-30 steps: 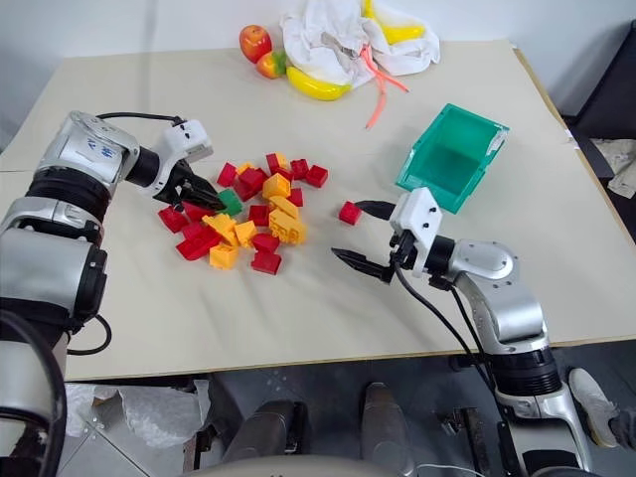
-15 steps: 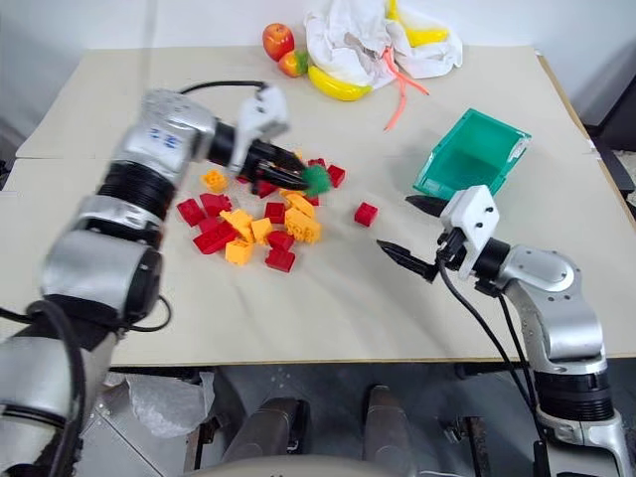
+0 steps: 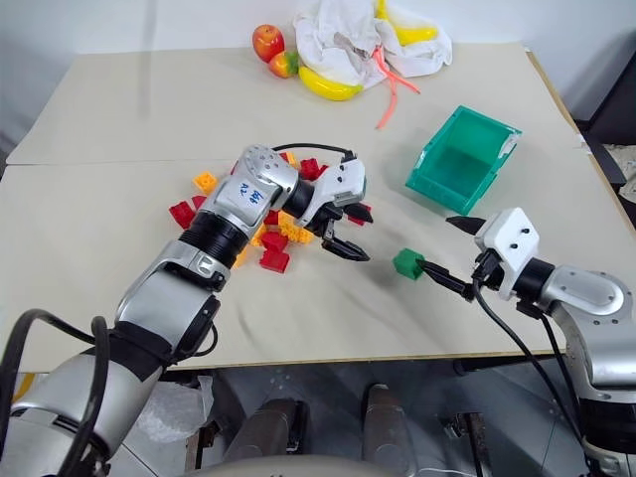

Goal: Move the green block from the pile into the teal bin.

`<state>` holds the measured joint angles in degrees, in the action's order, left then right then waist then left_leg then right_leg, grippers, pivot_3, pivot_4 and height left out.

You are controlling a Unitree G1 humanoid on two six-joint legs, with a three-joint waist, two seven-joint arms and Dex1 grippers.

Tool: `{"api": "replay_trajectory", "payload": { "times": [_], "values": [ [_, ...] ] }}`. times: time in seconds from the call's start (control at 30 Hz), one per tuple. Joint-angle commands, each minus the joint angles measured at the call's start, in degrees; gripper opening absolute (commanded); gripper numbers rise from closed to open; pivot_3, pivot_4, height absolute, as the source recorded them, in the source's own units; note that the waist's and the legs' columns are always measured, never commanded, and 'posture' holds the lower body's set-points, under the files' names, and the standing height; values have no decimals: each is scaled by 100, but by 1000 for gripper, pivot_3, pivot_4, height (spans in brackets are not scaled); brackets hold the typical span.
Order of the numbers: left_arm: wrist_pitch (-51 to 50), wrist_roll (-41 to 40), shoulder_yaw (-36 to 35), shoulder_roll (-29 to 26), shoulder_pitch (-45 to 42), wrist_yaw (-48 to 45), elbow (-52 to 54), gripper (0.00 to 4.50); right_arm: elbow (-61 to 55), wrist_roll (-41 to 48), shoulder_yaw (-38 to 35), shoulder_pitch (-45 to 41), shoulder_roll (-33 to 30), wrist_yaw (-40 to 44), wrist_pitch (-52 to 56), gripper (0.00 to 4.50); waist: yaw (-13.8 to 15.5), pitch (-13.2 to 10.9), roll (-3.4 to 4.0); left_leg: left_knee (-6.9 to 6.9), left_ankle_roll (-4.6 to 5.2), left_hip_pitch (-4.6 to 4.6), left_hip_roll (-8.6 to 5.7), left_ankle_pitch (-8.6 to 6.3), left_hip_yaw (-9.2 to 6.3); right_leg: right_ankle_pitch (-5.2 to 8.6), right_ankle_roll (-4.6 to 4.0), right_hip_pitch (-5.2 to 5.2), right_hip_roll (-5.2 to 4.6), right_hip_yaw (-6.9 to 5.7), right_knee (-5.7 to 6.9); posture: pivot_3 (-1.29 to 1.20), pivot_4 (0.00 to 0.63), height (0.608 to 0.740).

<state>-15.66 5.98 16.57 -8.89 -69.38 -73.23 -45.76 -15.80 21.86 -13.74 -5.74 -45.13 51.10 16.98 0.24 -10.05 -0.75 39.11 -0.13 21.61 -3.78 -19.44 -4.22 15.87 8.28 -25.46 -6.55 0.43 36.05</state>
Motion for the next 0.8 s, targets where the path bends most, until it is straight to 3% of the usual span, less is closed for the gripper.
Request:
{"api": "replay_trajectory", "payload": {
  "times": [0.03, 0.3, 0.47, 0.67, 0.8],
  "values": [
    [-376, -339, -381, -474, 224, 9, 631, 4483, -462, 132, -381, 158, -351, 25, 295, 4500, -22, 0, 3, 0, 0, -2, 0, 0, -4, 0, 0, 0, 0, 3, 1, 0, 150, 740],
    [-1001, -1758, -1851, -1462, 2039, 255, 2741, 4483, -1071, 478, -1648, 1099, -1339, 315, 1736, 4500, 16, 1, 8, 1, 4, -9, 37, -3, -10, -2, 1, 2, 1, 11, -1, 0, 150, 740],
    [-922, -2390, -2409, -1786, 2915, 431, 3552, 4483, -1662, 792, -1442, 1021, -1436, -60, 2820, 4500, 104, 1, 8, 6, 4, -10, 40, -4, -11, -3, 2, 4, 1, 12, -8, 0, 150, 740],
    [-749, -2857, -2551, -2133, 3519, 241, 4116, 4483, -2287, 995, -756, 505, -651, -1371, 3972, 4500, 121, 3, 7, 10, 1, -14, 42, -5, -10, -4, -1, 6, 0, 15, -16, 0, 150, 740],
    [-622, -3342, -2643, -2291, 3979, -144, 4450, 4483, -2592, 719, -226, 293, 378, -2636, 4533, 4500, 116, 4, 6, 10, 1, -14, 38, -5, -8, -5, -2, 5, -3, 17, -14, 0, 150, 740]
  ]
}}
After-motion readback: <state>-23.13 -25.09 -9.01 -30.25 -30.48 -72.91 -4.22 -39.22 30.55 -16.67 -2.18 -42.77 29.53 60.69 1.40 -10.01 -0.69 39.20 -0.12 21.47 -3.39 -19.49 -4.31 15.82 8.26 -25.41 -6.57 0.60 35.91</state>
